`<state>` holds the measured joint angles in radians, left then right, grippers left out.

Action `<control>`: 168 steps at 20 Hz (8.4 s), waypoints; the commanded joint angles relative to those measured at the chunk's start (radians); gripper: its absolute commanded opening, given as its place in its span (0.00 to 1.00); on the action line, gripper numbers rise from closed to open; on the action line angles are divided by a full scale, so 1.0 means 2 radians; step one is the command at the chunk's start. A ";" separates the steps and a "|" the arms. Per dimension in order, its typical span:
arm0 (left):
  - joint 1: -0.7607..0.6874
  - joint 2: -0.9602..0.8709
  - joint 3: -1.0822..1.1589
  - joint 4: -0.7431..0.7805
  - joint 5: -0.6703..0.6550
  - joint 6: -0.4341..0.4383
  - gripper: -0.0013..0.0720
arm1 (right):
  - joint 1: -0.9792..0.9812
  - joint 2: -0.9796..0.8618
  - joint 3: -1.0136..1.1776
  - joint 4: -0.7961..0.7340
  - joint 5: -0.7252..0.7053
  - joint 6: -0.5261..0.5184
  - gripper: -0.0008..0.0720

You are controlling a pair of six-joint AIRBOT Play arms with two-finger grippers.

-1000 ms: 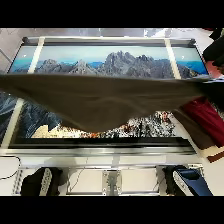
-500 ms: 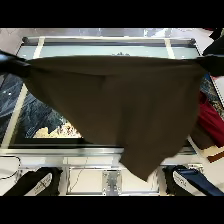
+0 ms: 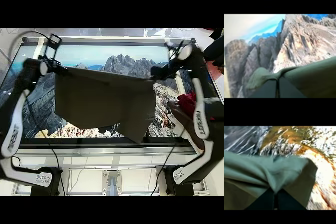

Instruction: Fold the shirts.

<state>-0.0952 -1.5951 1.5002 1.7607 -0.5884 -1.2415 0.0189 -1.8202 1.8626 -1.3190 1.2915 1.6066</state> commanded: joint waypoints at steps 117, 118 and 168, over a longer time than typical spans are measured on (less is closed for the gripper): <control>0.473 0.275 -0.342 -0.418 -0.361 -0.017 0.93 | -0.160 0.240 -0.175 0.016 0.050 -0.120 0.68; 0.496 0.282 -0.380 -0.409 -0.384 -0.017 0.93 | -0.160 0.247 -0.195 0.017 0.042 -0.120 0.68; 0.422 0.126 -0.458 -0.516 -0.325 0.040 0.03 | -0.146 0.280 -0.682 0.295 -0.147 -0.164 0.66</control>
<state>0.7486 -1.3422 0.5827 0.7280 -1.2385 -1.1687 -0.2871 -1.2591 0.5266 -0.8074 1.0714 1.3102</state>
